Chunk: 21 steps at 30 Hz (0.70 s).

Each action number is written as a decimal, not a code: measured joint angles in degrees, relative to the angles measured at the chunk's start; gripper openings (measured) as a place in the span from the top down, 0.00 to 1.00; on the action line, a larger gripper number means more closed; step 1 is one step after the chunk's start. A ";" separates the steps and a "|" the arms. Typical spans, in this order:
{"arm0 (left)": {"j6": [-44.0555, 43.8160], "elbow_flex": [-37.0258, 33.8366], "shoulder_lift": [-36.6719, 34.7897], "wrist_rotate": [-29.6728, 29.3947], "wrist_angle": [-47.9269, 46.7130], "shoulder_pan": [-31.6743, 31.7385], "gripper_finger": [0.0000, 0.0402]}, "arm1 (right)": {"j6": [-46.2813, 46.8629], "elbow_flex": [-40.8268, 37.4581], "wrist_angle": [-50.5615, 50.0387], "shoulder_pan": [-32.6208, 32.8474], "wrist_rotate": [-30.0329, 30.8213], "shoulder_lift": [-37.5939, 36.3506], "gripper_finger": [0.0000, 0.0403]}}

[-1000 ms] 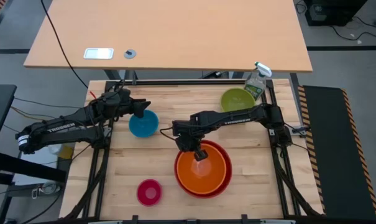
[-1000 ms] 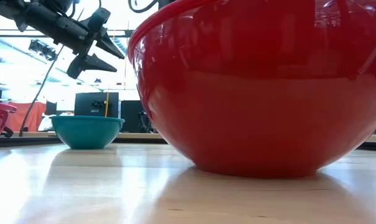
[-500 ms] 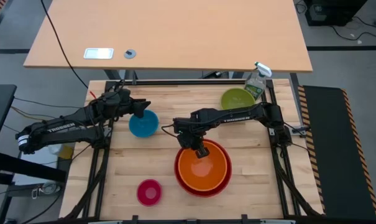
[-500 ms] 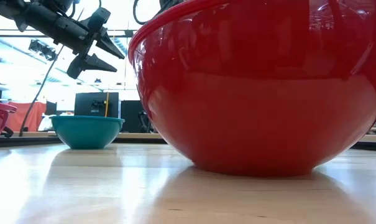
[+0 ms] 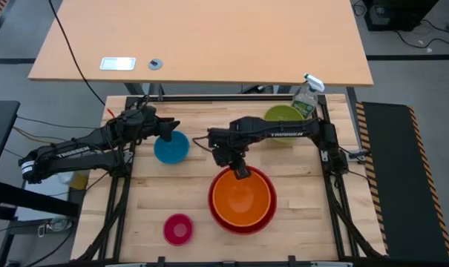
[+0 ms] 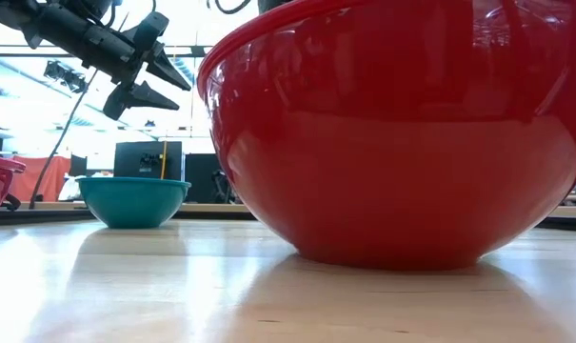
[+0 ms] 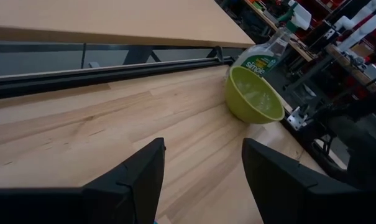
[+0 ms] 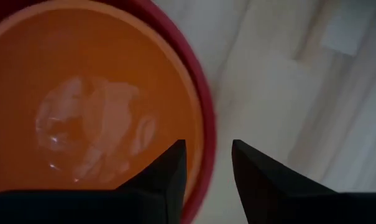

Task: Nest bowls inside each other
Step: Stack the green bowl on top of the orange bowl

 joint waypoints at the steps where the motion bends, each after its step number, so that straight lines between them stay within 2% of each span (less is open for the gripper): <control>1: 0.00 0.00 0.00 0.00 0.01 0.00 0.46 | 0.45 0.01 -0.49 -0.54 0.41 -0.20 0.66; 6: -0.29 0.00 0.00 0.00 0.01 0.00 0.46 | 2.52 -0.27 -1.98 -5.76 -0.44 -0.31 0.62; 10: -0.44 0.00 0.00 0.00 -0.01 0.00 0.46 | 4.23 -0.29 -3.35 -10.11 1.18 -0.36 0.52; 13: -0.46 0.00 0.00 0.00 -0.02 0.00 0.46 | 6.15 -0.29 -5.67 -12.91 5.99 -0.36 0.43; 17: -0.46 0.00 0.00 0.00 -0.08 0.00 0.46 | 14.66 -1.14 -10.46 -16.64 17.81 -0.36 0.35; 19: -0.47 0.00 0.00 0.00 -0.09 0.00 0.46 | 18.98 -2.48 -14.29 -18.77 20.46 -0.36 0.34; 21: -0.46 0.00 0.00 0.00 -0.20 0.00 0.46 | 21.92 -5.09 -15.85 -20.97 20.17 -0.40 0.34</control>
